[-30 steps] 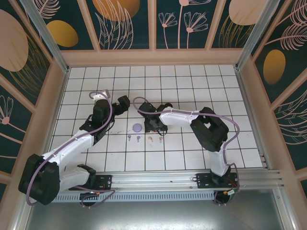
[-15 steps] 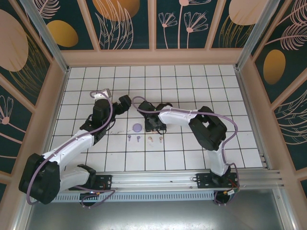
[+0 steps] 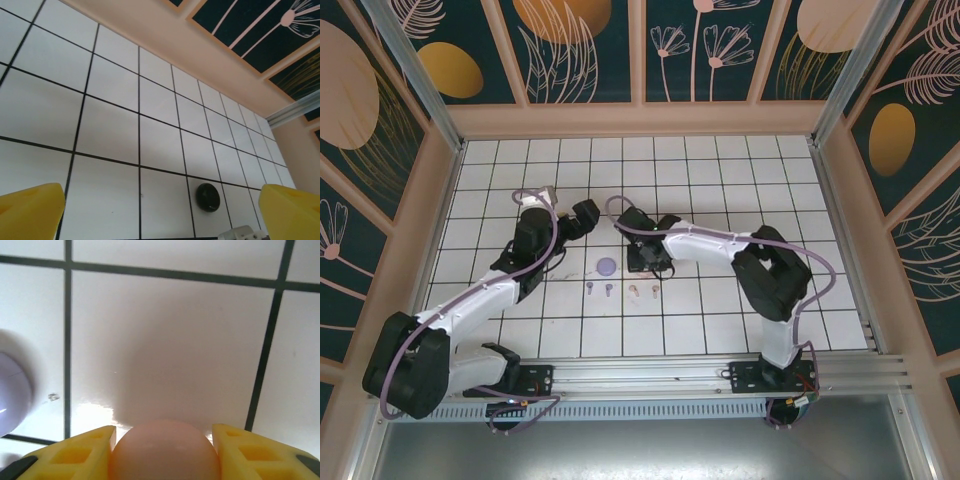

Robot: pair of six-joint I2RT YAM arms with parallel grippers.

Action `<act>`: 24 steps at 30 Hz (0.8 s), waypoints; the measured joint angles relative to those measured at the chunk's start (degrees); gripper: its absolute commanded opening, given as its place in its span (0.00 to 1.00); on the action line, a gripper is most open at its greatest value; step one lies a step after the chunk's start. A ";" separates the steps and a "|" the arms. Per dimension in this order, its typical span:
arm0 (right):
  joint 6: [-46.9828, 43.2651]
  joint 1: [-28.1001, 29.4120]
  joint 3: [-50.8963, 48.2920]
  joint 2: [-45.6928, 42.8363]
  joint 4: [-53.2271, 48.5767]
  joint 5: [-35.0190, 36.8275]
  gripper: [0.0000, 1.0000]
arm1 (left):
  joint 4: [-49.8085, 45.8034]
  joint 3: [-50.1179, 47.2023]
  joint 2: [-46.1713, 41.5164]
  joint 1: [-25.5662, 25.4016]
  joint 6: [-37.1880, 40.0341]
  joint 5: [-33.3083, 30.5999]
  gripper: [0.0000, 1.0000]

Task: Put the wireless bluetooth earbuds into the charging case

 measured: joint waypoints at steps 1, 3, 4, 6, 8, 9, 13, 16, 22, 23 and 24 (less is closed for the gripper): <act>0.17 -0.57 -0.02 -0.92 0.31 -0.37 0.40 | 1.33 -0.50 0.31 0.00 0.13 0.90 0.99; 0.57 -2.36 -0.02 -3.34 1.31 -0.90 0.40 | 5.40 -1.95 1.55 0.00 0.72 3.85 0.99; 0.76 -3.13 -0.02 -4.22 1.68 -1.07 0.40 | 7.19 -2.54 2.25 0.00 1.07 5.18 0.99; 1.40 -5.27 0.22 -6.14 2.62 -1.75 0.40 | 11.23 -3.63 4.17 0.00 1.73 8.61 0.99; 2.01 -7.08 1.11 -7.04 3.21 -2.34 0.40 | 15.34 -4.24 6.45 0.00 2.14 12.15 0.99; 2.34 -7.98 1.73 -7.34 3.69 -2.60 0.40 | 17.42 -4.39 7.65 0.02 2.25 14.03 0.99; 4.63 -10.78 3.28 -7.85 5.86 -3.93 0.40 | 26.01 -4.98 11.58 0.00 2.12 20.63 0.98; 6.97 -12.24 3.91 -7.85 7.34 -5.25 0.40 | 31.89 -5.44 14.03 0.00 1.14 24.37 0.97; 13.51 -13.33 5.38 -7.85 10.21 -7.08 0.40 | 40.46 -5.79 17.64 -0.11 -1.27 26.75 0.89; 14.67 -13.35 5.60 -7.85 10.80 -7.32 0.40 | 41.62 -5.79 18.34 -0.33 -1.68 26.71 0.88; 15.89 -13.35 5.77 -7.85 11.47 -7.58 0.40 | 42.82 -5.79 19.15 -0.50 -2.05 26.67 0.86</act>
